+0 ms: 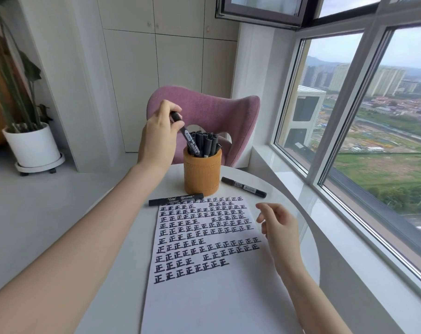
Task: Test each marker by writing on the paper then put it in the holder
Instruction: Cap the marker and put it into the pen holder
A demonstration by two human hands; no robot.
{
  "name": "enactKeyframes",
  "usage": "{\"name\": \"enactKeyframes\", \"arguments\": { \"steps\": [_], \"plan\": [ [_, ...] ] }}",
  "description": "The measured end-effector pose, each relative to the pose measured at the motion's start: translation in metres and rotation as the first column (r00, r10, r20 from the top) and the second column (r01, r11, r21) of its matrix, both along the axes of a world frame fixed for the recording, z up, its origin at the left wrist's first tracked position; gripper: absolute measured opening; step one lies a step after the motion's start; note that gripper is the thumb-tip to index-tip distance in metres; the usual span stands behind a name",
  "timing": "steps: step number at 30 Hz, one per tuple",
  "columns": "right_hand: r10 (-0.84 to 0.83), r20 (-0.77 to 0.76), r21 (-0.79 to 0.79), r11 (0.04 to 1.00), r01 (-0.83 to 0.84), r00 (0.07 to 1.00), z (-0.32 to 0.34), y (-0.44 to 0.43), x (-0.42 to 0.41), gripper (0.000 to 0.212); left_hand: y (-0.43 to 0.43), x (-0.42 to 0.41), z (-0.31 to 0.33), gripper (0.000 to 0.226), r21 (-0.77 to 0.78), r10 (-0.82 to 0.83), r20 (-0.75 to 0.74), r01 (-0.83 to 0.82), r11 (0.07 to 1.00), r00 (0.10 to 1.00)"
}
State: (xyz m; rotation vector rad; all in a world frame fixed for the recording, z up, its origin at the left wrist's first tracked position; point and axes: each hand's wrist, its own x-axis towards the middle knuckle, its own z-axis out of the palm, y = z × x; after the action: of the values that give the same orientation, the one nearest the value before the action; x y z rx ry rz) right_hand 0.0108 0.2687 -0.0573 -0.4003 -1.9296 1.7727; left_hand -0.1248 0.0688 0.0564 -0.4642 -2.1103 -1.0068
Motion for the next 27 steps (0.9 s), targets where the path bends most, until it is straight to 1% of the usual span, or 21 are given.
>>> {"name": "enactKeyframes", "arguments": {
  "steps": [6,10,14,18,20,22,24,27],
  "plan": [
    [0.013,-0.004,0.006,1.000,-0.013,1.000,-0.003,0.004,-0.006,0.013,0.014,-0.013,0.006,0.027,0.006,-0.039,-0.033,0.040,0.999,0.999],
    [0.018,-0.004,0.021,1.000,-0.018,1.000,-0.003,0.006,-0.010,0.014,0.029,-0.022,-0.001,0.028,-0.063,-0.064,0.012,0.064,0.996,0.998],
    [0.012,-0.003,0.070,0.997,-0.011,1.000,-0.001,0.010,-0.013,0.015,0.032,-0.025,-0.015,0.028,-0.044,-0.054,0.021,0.055,0.998,0.998],
    [-0.057,-0.002,0.203,0.978,0.057,0.998,0.004,0.016,-0.025,0.014,0.032,-0.029,-0.019,0.029,-0.054,-0.020,0.016,0.021,0.998,1.000],
    [-0.115,-0.019,0.301,0.947,0.116,0.993,0.005,0.022,-0.038,0.013,0.034,-0.031,-0.019,0.029,-0.049,-0.011,0.026,0.012,0.999,1.000],
    [-0.164,-0.027,0.414,0.896,0.161,0.986,0.004,0.029,-0.052,0.015,0.035,-0.031,-0.020,0.029,-0.038,-0.016,0.024,0.017,0.999,1.000],
    [-0.185,-0.010,0.516,0.841,0.164,0.983,0.001,0.036,-0.066,0.019,0.036,-0.030,-0.023,0.028,-0.053,-0.012,0.017,0.013,0.999,1.000],
    [-0.197,0.053,0.611,0.782,0.124,0.979,-0.004,0.043,-0.082,0.027,0.034,-0.027,-0.025,0.027,-0.047,-0.021,0.027,0.022,0.999,0.999]
  ]
}}
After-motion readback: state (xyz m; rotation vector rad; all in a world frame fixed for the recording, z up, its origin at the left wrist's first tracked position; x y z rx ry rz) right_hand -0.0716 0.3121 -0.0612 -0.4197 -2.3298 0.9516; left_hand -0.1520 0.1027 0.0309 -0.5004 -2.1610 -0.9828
